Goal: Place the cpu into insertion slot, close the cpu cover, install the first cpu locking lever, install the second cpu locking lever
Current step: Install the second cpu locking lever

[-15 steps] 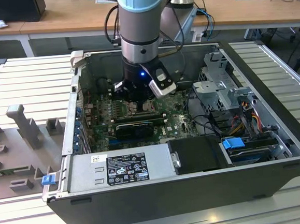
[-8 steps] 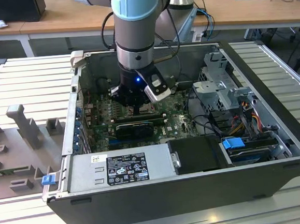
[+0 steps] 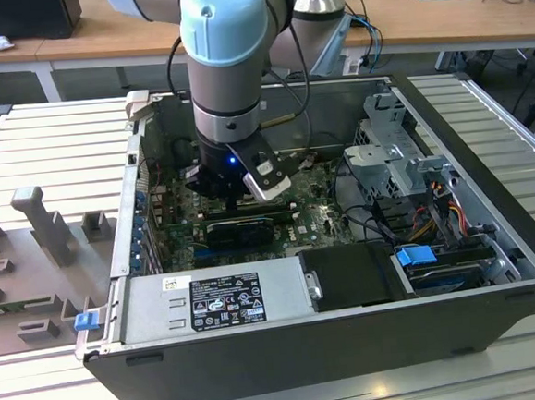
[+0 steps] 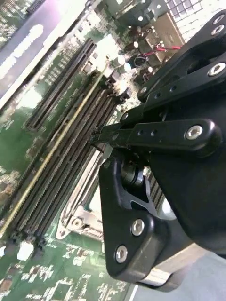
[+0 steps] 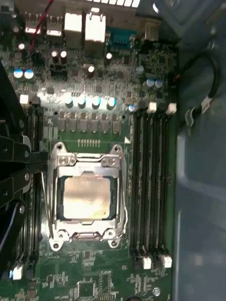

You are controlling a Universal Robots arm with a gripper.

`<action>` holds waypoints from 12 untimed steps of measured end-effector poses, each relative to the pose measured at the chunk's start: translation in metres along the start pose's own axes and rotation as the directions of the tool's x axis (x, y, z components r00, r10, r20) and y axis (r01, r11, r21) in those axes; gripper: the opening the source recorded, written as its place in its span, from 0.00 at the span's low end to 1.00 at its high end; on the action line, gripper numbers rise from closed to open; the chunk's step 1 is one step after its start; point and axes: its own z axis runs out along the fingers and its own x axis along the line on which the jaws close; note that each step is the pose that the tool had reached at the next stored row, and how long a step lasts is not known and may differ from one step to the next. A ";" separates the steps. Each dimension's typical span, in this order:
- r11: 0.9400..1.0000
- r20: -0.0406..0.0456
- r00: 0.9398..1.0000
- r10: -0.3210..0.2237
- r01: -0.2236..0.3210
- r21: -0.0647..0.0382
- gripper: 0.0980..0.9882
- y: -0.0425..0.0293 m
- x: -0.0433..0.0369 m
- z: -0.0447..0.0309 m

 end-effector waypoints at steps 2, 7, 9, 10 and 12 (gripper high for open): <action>1.000 0.000 1.000 0.000 0.000 -0.012 0.01 -0.0003 0.0042 0.0011; 1.000 0.001 1.000 0.000 0.000 -0.023 0.01 -0.0013 0.0057 0.0069; 0.999 0.001 1.000 0.000 0.000 -0.034 0.01 -0.0015 0.0057 0.0081; 0.999 0.001 1.000 0.000 0.000 -0.040 0.01 -0.0016 0.0057 0.0086; 0.999 0.002 1.000 0.000 0.000 -0.053 0.01 -0.0017 0.0057 0.0095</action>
